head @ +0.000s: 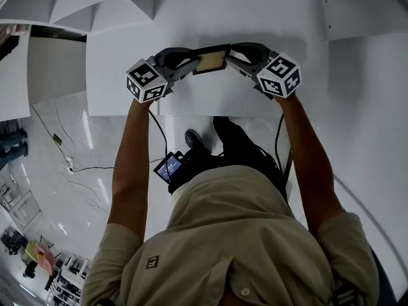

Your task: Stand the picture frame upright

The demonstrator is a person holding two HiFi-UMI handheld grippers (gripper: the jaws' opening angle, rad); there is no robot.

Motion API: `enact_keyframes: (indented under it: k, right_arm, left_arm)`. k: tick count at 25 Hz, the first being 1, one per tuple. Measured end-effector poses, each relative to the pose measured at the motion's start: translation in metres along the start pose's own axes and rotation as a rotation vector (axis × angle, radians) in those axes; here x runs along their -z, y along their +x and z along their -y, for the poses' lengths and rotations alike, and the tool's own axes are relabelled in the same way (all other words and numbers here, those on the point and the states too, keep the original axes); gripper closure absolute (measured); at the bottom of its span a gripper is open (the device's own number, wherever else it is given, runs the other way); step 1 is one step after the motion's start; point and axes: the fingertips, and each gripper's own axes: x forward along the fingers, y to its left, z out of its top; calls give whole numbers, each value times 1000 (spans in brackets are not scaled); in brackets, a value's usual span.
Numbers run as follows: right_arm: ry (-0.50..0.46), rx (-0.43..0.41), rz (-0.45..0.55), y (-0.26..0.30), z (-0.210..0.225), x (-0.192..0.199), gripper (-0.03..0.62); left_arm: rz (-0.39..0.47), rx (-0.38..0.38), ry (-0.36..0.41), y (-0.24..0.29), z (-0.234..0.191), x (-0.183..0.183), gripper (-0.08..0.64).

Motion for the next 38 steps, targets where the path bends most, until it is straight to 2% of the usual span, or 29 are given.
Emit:
enact_keyframes:
  k: [3,4,7,9,11,15,19,24,38]
  right_arm:
    - [-157,-80,-94,2,-10,-2,452]
    - [-202,-94,-109,2,-12,-4,502]
    - [-311,-100,-143,2,-17,-9,515]
    - [-355,-94,-166,5,-19,-7,517]
    - [-369,-94,-178,8,-23,-6,518]
    - [-360,-75,-171,11,-24,-9,518]
    - [-370,-83,-188,12,-23,-7,515]
    - [-376,-119,-226,14,-30,4,435]
    - [-357,-61,-211,1,-31,4,399]
  left_arm:
    - [-41,40,112,2,7,-3,482]
    - [-61,40,149,3,8,-3,482]
    - [-129,3,259,6,5,-3,482]
    - [-165,-16,303,7,2,0,482]
    - [-183,-18,308,6,0,5,482]
    - [-169,-26,273,1,-3,7,482]
    - [-163,-18,270,-2,-2,6,477]
    - [-171,-5,291,-3,3,5,466]
    - [-173,-43,324,-26,14,0,460]
